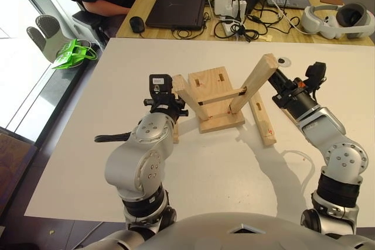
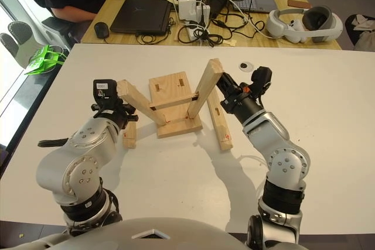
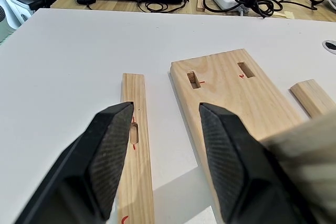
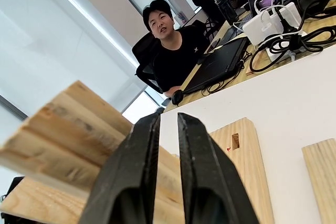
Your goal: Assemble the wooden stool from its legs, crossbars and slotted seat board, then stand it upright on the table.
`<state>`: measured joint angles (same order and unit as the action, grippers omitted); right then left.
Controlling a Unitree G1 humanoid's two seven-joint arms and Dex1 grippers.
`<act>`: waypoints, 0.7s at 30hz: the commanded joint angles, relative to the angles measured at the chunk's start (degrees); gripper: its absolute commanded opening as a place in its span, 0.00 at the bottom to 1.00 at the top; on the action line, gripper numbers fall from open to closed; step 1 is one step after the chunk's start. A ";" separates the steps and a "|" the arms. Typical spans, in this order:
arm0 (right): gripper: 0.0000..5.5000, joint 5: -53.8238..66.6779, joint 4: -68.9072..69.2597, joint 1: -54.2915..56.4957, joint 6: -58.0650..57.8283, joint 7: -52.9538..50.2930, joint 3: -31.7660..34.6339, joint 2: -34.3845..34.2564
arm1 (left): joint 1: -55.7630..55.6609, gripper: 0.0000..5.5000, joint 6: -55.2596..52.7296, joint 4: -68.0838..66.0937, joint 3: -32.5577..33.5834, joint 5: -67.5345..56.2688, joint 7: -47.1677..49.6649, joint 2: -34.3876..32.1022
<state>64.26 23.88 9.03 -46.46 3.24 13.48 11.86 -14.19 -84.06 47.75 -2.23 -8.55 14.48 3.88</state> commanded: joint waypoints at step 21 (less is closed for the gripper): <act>0.12 -15.61 -13.68 10.23 3.43 -1.15 -7.73 -9.11 | -5.66 0.42 18.78 -23.70 0.93 -2.39 -6.25 8.92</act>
<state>47.02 9.74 14.47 -42.24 -0.19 8.26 6.42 -22.42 -63.82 24.15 2.78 -7.36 11.56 8.39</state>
